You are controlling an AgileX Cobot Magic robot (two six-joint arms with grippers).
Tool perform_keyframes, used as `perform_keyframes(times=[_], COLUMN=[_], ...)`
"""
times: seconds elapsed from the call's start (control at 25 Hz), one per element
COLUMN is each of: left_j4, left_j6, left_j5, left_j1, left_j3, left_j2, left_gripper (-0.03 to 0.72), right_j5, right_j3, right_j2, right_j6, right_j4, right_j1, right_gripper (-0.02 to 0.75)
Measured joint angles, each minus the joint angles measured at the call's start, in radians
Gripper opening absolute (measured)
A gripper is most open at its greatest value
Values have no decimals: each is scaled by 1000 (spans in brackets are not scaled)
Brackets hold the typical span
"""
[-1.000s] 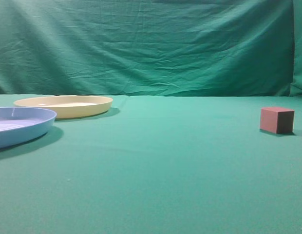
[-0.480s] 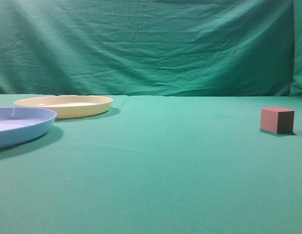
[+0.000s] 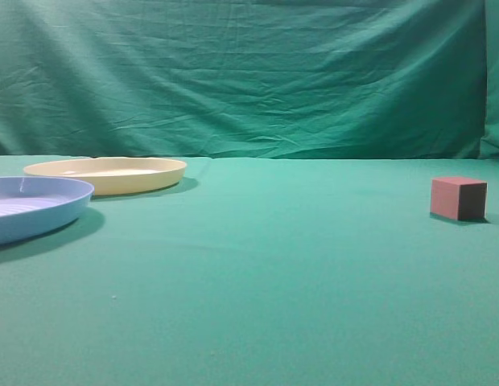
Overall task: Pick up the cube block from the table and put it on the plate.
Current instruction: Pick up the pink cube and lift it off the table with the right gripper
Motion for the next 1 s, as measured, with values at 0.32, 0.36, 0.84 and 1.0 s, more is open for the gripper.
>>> perform_keyframes(times=[0.32,0.36,0.84,1.0], left_j4=[0,0,0,0], left_j6=[0,0,0,0], left_j5=[0,0,0,0], left_j1=[0,0,0,0], left_j3=[0,0,0,0], left_j2=[0,0,0,0], left_gripper=[0,0,0,0], right_j5=[2,2,347,359], right_j3=[-124,-137,-521,-599], right_j2=[385,410,961,1103], right_j6=[-110,-119,-190,-291], right_j4=[-4,-6,-28,-7], right_j1=[78,99,180,180], right_gripper=[0,0,49,349])
